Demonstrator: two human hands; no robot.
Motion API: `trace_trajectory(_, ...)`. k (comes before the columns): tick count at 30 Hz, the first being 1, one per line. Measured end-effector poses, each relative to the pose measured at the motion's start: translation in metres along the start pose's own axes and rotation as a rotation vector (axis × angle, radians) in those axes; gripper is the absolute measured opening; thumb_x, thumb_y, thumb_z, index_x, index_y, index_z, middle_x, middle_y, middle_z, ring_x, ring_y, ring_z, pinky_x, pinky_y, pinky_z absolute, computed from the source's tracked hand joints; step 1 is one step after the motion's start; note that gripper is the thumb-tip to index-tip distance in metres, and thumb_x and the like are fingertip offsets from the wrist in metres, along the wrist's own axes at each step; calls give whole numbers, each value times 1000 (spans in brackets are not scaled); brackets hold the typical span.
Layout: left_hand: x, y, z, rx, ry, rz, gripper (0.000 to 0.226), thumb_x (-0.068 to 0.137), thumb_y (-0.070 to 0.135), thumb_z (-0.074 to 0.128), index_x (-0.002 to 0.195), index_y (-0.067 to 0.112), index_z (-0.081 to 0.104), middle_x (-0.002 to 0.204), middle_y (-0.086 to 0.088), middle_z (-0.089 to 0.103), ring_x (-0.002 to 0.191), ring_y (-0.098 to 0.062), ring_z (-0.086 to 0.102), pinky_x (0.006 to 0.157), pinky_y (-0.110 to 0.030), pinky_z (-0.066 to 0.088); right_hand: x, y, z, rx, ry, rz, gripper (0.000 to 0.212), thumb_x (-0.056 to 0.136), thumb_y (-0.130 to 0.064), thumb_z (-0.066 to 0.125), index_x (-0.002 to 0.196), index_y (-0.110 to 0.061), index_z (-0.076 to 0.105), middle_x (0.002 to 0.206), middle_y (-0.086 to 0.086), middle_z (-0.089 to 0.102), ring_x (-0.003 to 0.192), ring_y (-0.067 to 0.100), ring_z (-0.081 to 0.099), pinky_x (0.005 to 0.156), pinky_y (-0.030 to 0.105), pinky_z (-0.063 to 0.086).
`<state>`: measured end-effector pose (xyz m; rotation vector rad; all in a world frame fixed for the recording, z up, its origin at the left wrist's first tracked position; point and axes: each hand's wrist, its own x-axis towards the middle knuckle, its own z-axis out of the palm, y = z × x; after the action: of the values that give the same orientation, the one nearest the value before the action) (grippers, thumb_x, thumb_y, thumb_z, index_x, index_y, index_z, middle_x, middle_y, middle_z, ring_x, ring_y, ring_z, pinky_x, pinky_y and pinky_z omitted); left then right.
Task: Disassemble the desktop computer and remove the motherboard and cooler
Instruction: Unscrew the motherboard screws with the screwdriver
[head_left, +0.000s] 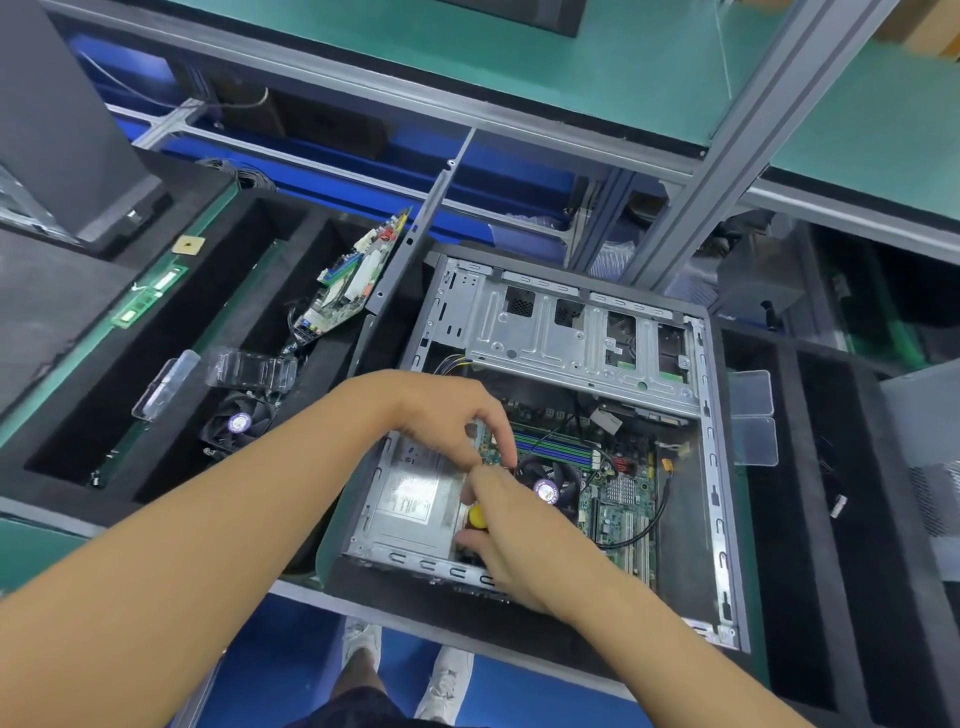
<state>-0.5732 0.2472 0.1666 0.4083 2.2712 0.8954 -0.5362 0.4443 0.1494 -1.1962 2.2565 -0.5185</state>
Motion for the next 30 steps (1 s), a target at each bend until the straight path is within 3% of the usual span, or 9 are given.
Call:
trace_trajectory(3,-9,0,4,-86,52,10,39,82,15,71,110,42,69,123,23,59,118,4,52,110,-39,40,-2,4,1,28,42,92,33,90,-40,67,99,-33,36,85,-17,42,74,9,40,65,30,29)
trace_trajectory(6,-13,1,8,-137,97,-1,35,78,18,74,106,38,67,114,24,60,109,7,53,104,-35,43,-1,9,-3,33,67,107,29,84,-35,75,99,-35,50,87,-22,45,78,2,43,70,27,34)
trace_trajectory(11,-15,4,12,3,103,-25,26,74,27,78,88,32,57,107,1,59,104,-25,54,96,-49,45,-2,13,-5,154,47,87,30,83,-13,77,106,-30,69,101,-20,52,87,-2,47,79,10,34)
trace_trajectory(14,-14,7,15,201,85,-6,19,75,36,77,90,39,66,128,24,49,133,-7,32,118,-38,10,-6,13,-4,133,25,60,30,86,-14,75,106,-35,70,109,-19,43,97,3,43,89,15,35)
trace_trajectory(16,-14,9,16,230,37,-6,25,76,37,76,99,43,70,137,28,43,142,-1,16,117,-39,-11,-10,15,-5,121,5,52,32,88,-17,71,108,-41,69,107,-21,37,96,5,42,93,17,38)
trace_trajectory(18,-14,10,17,225,-1,-18,30,76,36,76,103,46,69,137,29,43,144,0,15,116,-43,-17,-13,16,-5,151,2,44,34,88,-17,66,108,-44,69,102,-26,34,92,0,40,92,12,36)
trace_trajectory(23,-16,10,22,168,-2,-24,24,74,32,78,94,41,69,125,24,53,133,-3,29,119,-46,7,-15,14,-4,211,56,8,19,89,-44,69,107,-42,73,93,-25,38,94,-15,39,79,1,29)
trace_trajectory(27,-16,4,22,64,-30,4,25,78,20,75,91,40,67,130,23,55,135,-6,30,116,-46,21,-11,14,-4,177,99,13,17,90,-39,69,107,-38,72,93,-25,42,91,-13,43,78,5,32)
trace_trajectory(30,-16,0,22,23,-16,15,23,76,22,78,87,37,65,129,15,55,133,-9,34,113,-47,29,-9,11,-7,208,114,78,22,86,-33,75,100,-35,59,96,-20,49,87,-1,53,81,18,46)
